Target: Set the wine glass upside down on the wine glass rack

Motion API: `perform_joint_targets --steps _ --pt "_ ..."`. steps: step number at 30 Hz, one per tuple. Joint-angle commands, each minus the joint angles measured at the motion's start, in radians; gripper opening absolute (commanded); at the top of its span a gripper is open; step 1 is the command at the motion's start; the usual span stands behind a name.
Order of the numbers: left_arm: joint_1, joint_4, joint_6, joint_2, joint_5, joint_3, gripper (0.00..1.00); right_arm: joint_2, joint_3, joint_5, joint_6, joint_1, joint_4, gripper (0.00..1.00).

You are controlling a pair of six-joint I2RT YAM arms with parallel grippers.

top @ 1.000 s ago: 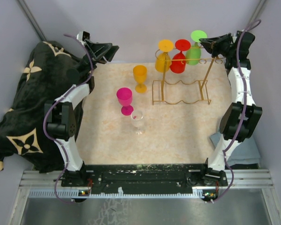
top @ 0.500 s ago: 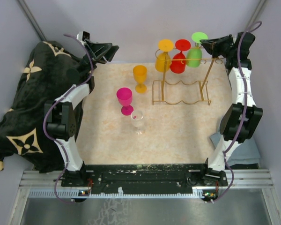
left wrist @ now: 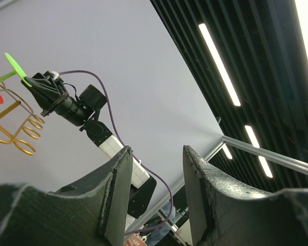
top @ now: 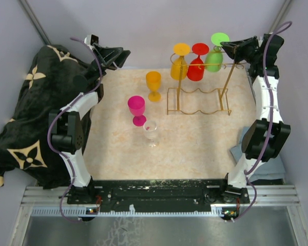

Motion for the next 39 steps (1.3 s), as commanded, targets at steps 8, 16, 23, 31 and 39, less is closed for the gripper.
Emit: perform_joint_targets --steps 8,16,23,31,39 --pt "-0.007 0.245 -0.103 -0.038 -0.010 -0.021 0.50 -0.072 -0.052 -0.021 -0.013 -0.007 0.039 0.00" --pt "-0.007 0.245 -0.101 -0.044 -0.010 -0.029 0.50 -0.077 -0.055 -0.029 -0.012 -0.007 0.046 0.16" --pt "-0.007 0.249 -0.103 -0.048 -0.012 -0.033 0.50 -0.090 -0.074 -0.034 -0.010 -0.006 0.051 0.26" --pt "-0.006 0.248 -0.101 -0.051 -0.006 -0.054 0.50 -0.160 -0.112 -0.043 -0.006 -0.006 0.071 0.26" --pt "0.029 0.138 -0.047 -0.068 0.101 -0.098 0.46 -0.259 -0.169 -0.065 0.019 -0.007 0.155 0.26"
